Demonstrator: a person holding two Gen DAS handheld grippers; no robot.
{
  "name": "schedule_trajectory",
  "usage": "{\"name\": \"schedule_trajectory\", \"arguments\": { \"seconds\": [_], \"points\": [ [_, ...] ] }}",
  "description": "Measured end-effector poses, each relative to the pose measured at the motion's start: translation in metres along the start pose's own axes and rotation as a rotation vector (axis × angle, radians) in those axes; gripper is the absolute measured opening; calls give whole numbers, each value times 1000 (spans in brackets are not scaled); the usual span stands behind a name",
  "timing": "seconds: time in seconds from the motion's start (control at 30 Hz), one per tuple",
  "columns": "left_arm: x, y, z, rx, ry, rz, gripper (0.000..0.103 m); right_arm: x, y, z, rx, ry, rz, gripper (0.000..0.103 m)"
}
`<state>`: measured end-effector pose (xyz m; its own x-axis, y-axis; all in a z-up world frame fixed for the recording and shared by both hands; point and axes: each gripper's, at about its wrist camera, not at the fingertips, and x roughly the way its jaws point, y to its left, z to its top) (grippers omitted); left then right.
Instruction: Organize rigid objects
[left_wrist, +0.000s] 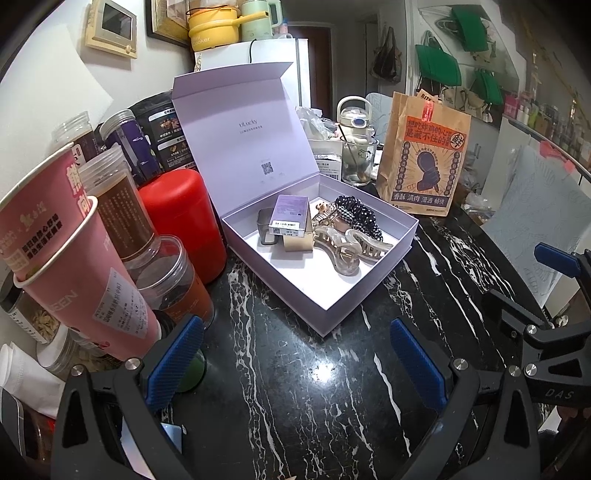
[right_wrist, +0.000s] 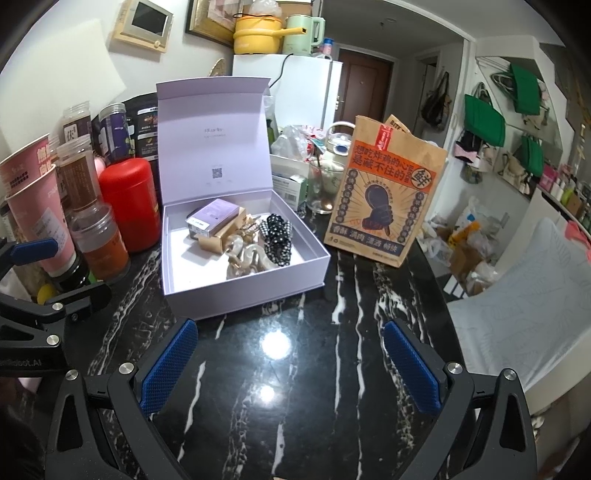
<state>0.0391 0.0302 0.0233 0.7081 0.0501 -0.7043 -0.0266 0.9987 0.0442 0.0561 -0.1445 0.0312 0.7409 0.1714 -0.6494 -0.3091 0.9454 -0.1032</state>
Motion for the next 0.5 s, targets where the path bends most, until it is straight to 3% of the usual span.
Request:
{"name": "schedule_trajectory", "arguments": {
  "seconds": [0.5],
  "points": [
    [1, 0, -3, 1, 9, -6, 103, 2, -1, -1, 6, 7, 4, 102]
  ]
}}
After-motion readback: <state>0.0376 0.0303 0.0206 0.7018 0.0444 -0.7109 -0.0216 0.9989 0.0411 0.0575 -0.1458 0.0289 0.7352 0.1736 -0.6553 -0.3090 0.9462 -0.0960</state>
